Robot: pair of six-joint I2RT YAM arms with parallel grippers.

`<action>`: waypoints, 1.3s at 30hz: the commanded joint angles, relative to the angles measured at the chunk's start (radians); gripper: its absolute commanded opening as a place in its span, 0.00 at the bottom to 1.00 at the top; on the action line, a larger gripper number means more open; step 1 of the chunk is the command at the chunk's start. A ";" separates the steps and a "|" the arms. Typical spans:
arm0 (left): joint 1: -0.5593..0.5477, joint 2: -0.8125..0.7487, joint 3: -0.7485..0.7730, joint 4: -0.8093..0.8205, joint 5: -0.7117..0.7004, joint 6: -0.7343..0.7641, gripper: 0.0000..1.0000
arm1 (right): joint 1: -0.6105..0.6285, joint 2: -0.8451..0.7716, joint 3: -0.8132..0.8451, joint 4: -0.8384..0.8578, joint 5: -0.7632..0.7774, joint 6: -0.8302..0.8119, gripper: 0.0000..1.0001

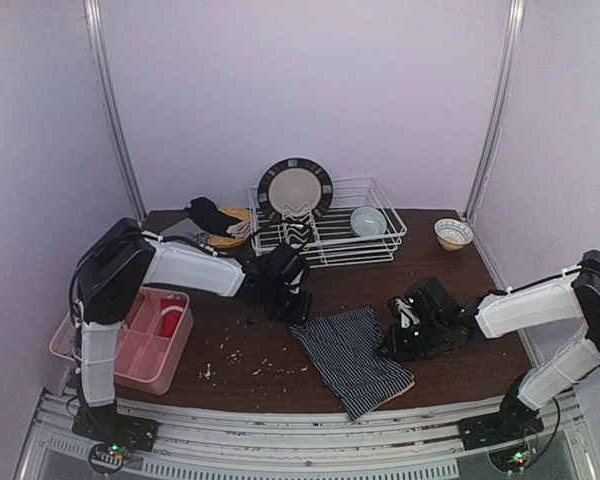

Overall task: Roll the underwear
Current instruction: Pick up the underwear from the center of the board, then fold the underwear at the center of the board.

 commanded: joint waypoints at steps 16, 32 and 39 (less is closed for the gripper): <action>0.006 -0.175 -0.172 0.052 0.047 -0.035 0.28 | 0.255 -0.087 0.259 -0.548 0.469 0.021 0.00; -0.004 -0.313 -0.419 0.223 0.131 -0.170 0.24 | 0.458 0.202 0.608 -0.674 0.635 0.075 0.00; -0.008 -0.305 -0.420 0.243 0.150 -0.180 0.19 | 0.508 0.301 0.707 -0.663 0.598 0.057 0.00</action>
